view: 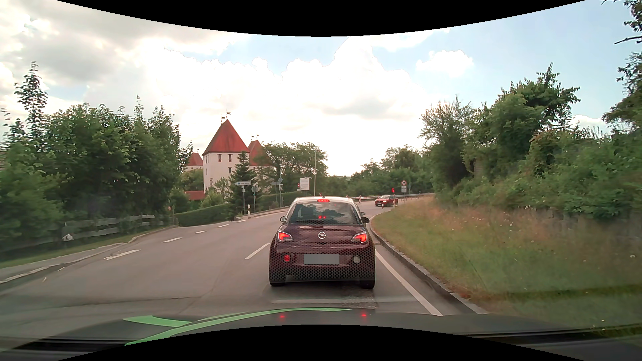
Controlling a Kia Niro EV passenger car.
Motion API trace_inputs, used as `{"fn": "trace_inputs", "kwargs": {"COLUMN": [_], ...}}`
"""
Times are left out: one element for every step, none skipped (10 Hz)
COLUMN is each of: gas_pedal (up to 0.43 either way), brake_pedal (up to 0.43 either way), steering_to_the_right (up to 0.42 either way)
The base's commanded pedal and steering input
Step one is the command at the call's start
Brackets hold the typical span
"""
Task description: Follow the waypoints while adhering to traffic rules and regulations
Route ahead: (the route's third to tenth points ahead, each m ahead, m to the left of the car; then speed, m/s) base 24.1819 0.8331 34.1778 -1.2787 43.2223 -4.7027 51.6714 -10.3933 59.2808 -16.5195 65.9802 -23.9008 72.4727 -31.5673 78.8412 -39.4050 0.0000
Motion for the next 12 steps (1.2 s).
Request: {"fn": "trace_inputs", "kwargs": {"gas_pedal": [0.000,0.000,0.000,0.000,0.000,0.000,0.000,0.000,0.000,0.000,0.000,0.000], "brake_pedal": [0.287,0.287,0.287,0.287,0.287,0.287,0.287,0.287,0.287,0.287,0.287,0.287], "steering_to_the_right": [0.026,0.026,0.026,0.026,0.026,0.026,0.026,0.026,0.026,0.026,0.026,0.026]}}
